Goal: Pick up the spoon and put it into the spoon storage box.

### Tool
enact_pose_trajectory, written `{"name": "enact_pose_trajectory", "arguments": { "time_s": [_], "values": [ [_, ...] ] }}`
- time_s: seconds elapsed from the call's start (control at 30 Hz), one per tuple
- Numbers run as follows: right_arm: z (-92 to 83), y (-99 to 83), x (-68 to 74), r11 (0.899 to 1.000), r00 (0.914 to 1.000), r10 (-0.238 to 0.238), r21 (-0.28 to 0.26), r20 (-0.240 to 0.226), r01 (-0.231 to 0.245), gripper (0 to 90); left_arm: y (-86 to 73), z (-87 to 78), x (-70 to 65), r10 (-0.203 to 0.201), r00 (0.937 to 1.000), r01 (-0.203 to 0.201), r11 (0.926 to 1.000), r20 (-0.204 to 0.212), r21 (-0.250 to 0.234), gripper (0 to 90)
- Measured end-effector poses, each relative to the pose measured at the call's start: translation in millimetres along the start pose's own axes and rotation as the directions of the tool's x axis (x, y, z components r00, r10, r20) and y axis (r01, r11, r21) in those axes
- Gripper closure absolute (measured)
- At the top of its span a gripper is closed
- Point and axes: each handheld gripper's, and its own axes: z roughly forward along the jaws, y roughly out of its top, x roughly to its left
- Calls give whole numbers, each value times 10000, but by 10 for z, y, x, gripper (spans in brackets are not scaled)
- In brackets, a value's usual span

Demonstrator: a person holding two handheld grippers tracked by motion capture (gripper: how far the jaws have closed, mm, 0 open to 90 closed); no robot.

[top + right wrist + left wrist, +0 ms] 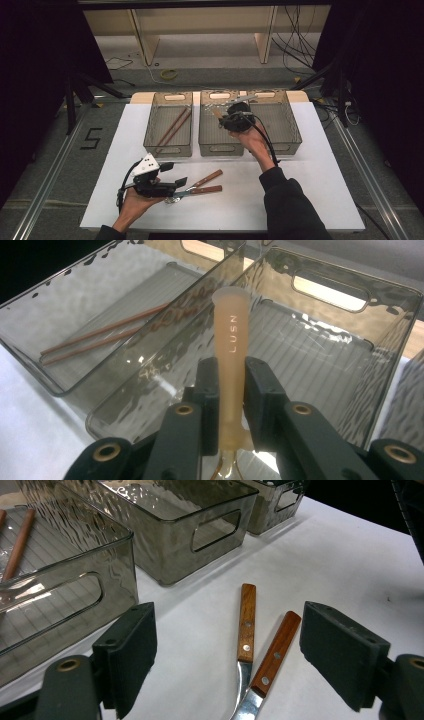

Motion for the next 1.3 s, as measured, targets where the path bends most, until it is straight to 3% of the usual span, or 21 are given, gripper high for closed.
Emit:
{"name": "enact_pose_trajectory", "arguments": {
  "time_s": [1.3],
  "values": [
    [352,144,-1,9977,9995,93,675,309,-113,774,-18,18,1,35,10000,-36,9999,61,131,224]
  ]
}}
